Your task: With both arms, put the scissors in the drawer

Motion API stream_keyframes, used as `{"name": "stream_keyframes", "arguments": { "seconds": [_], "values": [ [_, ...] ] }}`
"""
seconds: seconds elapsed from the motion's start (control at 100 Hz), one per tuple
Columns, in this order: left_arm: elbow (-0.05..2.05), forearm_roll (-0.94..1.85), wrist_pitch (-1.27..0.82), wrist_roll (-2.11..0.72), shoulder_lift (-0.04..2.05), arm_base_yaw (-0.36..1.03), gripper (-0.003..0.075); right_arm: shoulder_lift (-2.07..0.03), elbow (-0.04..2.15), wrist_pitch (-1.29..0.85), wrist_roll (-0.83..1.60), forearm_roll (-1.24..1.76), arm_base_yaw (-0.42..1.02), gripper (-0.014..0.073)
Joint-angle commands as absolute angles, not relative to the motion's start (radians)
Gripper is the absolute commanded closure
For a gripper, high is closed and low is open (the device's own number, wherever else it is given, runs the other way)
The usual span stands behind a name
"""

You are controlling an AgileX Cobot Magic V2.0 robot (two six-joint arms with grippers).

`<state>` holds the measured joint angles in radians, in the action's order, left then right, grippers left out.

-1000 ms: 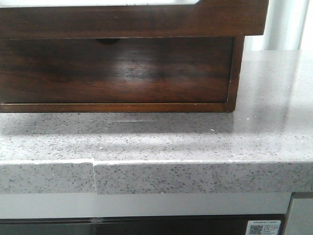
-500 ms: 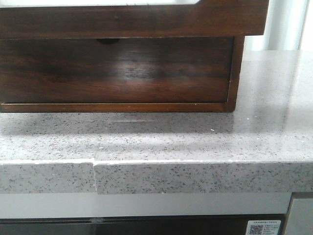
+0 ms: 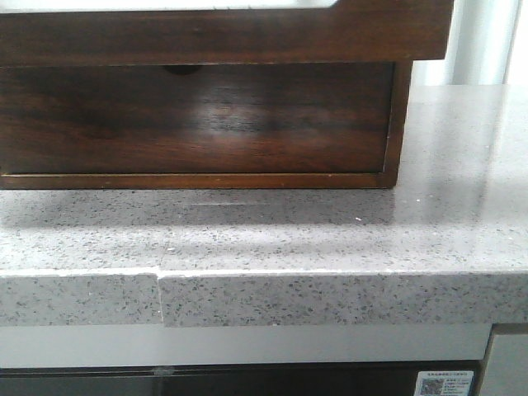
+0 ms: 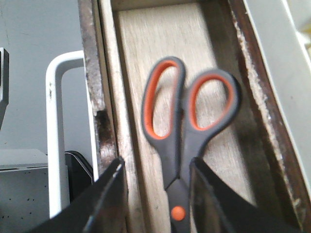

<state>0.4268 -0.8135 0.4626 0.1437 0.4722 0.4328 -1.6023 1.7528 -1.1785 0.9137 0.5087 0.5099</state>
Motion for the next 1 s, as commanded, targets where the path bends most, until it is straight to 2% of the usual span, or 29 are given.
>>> {"name": "stream_keyframes", "arguments": {
  "seconds": [0.0,0.34,0.41,0.56,0.6,0.7,0.83,0.99],
  "values": [
    [0.459,-0.775,0.507,0.156,0.475,0.441,0.0428,-1.573,1.778,-1.077,0.899,0.482,0.493,0.0309],
    [0.459,-0.775,0.513,0.156,0.451,0.441,0.0428,-1.544,1.778,-1.134,0.876,0.486,0.493,0.0331],
    [0.459,-0.775,0.509,0.156,0.427,0.441,0.0428,-1.523,1.778,-1.134,0.864,0.486,0.493,0.0399],
    [0.459,-0.775,0.474,0.164,0.355,0.441,0.0429,-1.46,1.778,-1.132,0.857,0.488,0.493,0.0627],
    [0.459,-0.775,0.453,0.193,0.331,0.441,0.0435,-1.441,1.778,-1.127,0.846,0.488,0.493,0.0664],
    [0.459,-0.775,0.388,0.299,0.271,0.441,0.0528,-1.393,1.778,-1.121,0.804,0.488,0.493,0.0642],
    [0.459,-0.784,0.307,0.363,0.181,0.441,0.074,-1.324,1.778,-1.1,0.795,0.488,0.493,0.0642],
    [0.459,-0.782,0.226,0.383,0.093,0.441,0.0741,-1.23,1.778,-1.039,0.744,0.488,0.493,0.0642]
  ]
}}
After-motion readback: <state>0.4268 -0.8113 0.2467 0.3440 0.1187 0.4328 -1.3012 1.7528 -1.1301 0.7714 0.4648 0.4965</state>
